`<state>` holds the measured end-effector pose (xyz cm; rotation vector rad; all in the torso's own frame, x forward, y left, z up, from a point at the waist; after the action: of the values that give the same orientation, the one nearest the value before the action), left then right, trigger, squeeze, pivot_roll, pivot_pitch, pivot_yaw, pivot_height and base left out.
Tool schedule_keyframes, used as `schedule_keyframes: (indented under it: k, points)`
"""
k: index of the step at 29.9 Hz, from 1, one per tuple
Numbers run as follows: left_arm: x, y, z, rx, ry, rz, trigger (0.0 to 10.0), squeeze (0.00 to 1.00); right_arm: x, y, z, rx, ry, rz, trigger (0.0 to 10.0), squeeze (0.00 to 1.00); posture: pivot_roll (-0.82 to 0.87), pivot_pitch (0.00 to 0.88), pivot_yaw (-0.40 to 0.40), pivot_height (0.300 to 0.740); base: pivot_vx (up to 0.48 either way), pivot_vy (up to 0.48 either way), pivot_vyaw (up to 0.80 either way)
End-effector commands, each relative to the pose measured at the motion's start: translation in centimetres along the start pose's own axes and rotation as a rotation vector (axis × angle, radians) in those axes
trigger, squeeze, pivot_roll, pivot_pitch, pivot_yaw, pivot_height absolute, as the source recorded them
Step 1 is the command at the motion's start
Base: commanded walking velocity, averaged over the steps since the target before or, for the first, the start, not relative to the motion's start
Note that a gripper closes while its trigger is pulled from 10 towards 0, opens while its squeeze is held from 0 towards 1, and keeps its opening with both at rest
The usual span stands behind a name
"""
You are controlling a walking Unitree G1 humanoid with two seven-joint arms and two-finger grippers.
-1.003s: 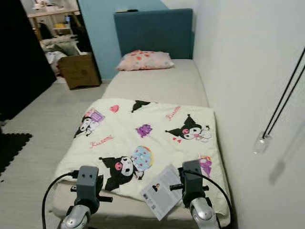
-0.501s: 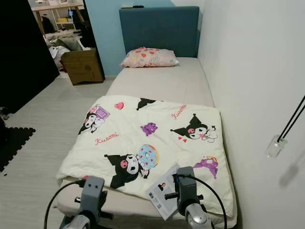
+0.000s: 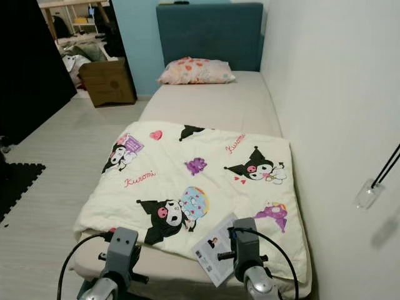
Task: Clean up the room
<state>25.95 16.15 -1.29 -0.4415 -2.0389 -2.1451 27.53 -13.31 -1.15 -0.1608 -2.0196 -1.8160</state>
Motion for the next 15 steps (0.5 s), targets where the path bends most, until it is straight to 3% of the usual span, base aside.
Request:
schedule_keyframes:
  k: [1,15]
  points:
    - [0.25,-0.32,0.55,-0.014,0.012,0.011,10.0,0.0,-0.01,-0.07,0.32,-0.007,0.01,0.004,10.0,0.0,-0.01,0.052,0.024,0.635,0.0,0.0,0.0]
    - [0.39,-0.49,0.51,-0.011,0.023,0.011,10.0,0.0,-0.16,0.15,0.32,0.01,0.024,-0.003,10.0,0.0,-0.01,0.045,0.014,0.615,0.0,0.0,0.0]
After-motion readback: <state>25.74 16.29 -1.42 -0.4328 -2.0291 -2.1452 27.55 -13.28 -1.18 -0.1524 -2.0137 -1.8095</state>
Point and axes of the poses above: a point about 5 cm out from each wrist's last joint towards the gripper, its own x axis pointing back from the gripper into the wrist, its own y axis along the axis of the wrist's last joint, z = x × y, the point moved 1 cm from there along -x, pointing out of the wrist towards the gripper, and after that the axes turned 5 degrees about x, right-handed, at the moved point
